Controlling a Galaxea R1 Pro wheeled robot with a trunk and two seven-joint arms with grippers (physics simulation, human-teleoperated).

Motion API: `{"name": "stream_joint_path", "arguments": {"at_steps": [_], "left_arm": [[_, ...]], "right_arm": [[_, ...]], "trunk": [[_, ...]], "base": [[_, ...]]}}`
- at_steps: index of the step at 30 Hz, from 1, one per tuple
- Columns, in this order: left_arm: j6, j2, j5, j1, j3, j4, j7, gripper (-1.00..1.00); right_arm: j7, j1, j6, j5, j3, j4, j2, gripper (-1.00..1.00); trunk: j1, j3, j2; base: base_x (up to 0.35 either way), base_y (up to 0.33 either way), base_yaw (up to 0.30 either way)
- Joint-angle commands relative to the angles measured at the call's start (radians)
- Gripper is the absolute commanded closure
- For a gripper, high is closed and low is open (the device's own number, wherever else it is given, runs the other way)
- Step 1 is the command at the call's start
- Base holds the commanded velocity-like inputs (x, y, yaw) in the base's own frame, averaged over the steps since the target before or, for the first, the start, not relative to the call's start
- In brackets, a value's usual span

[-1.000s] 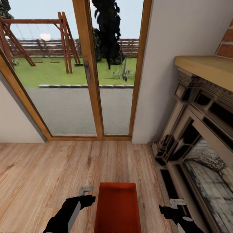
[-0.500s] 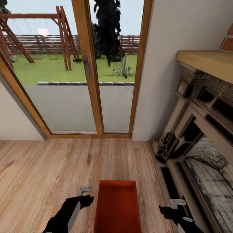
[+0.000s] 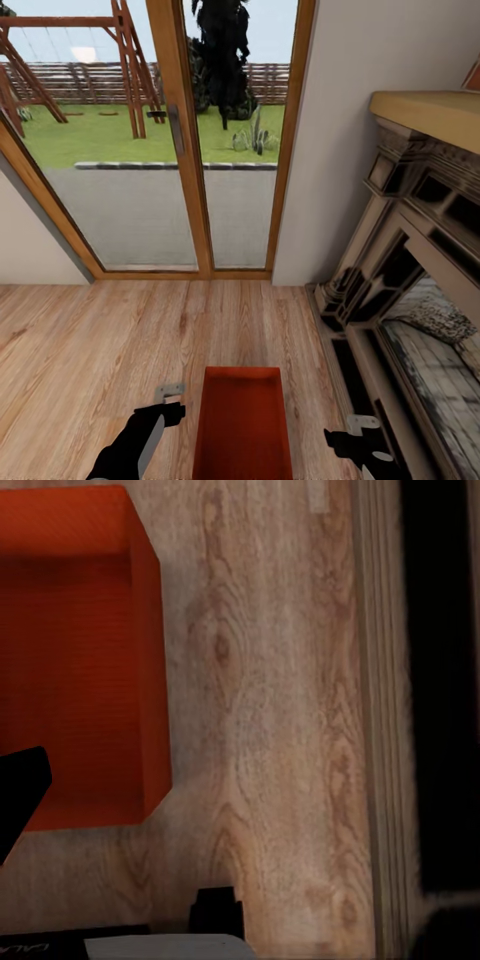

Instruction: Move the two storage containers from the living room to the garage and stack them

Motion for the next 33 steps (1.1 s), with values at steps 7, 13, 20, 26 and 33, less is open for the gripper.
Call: {"name": "stream_joint_path", "arguments": {"at_steps": [7,13,20,26,33], "left_arm": [[0.005,-0.004,0.004,0.000,0.003,-0.001,0.003,-1.00],[0.004,-0.009,0.005,0.000,0.003,-0.001,0.000,-1.00],[0.003,-0.011,0.006,0.000,0.003,-0.001,-0.002,-1.00],[0.003,-0.010,0.006,0.000,0.003,-0.001,-0.002,-1.00],[0.003,-0.005,0.009,0.000,0.004,-0.001,-0.003,-1.00]], "right_arm": [[0.005,0.000,-0.001,-0.002,0.020,0.000,0.001,-1.00],[0.004,0.000,-0.001,-0.005,0.038,0.000,0.001,-1.00],[0.004,0.000,-0.001,-0.007,0.040,0.000,0.001,-1.00],[0.004,0.000,-0.001,-0.007,0.040,0.000,0.001,-1.00],[0.004,0.000,-0.004,-0.003,0.041,0.000,0.002,-1.00]], "trunk": [[0.027,-0.034,-0.050],[0.050,-0.063,-0.092],[0.077,-0.096,-0.141],[0.096,-0.122,-0.176],[0.096,-0.126,-0.176]], "base": [[0.000,0.000,0.000],[0.000,0.000,-0.001],[0.000,0.000,-0.078],[0.000,0.000,-0.129],[0.000,0.000,-0.056]]}}
